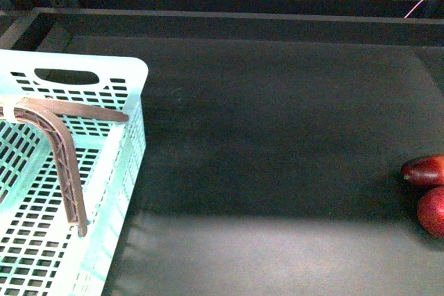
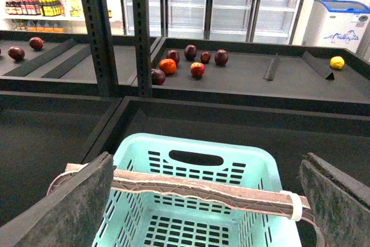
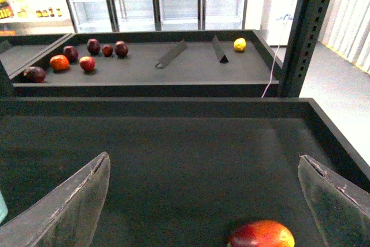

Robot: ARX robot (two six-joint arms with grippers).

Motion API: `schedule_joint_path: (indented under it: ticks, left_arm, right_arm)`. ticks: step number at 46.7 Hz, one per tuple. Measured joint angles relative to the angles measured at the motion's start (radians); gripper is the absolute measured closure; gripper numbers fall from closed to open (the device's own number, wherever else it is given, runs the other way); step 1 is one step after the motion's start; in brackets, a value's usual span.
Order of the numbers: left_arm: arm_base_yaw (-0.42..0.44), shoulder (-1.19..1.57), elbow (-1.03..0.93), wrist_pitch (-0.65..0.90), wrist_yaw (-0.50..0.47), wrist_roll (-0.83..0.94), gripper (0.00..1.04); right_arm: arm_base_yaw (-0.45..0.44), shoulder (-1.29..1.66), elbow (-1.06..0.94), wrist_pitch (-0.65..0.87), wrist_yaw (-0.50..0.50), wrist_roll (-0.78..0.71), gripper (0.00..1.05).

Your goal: Pick apple with right arm and hold basket with left

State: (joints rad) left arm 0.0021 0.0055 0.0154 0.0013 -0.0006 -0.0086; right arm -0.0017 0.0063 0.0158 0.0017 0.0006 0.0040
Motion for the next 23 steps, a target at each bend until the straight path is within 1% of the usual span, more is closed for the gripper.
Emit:
schedule_joint_path:
  ticks: [23]
  left_arm:
    - [0.000, 0.000, 0.000, 0.000, 0.000, 0.000, 0.07]
  right_arm:
    - [0.000, 0.000, 0.000, 0.000, 0.000, 0.000, 0.09]
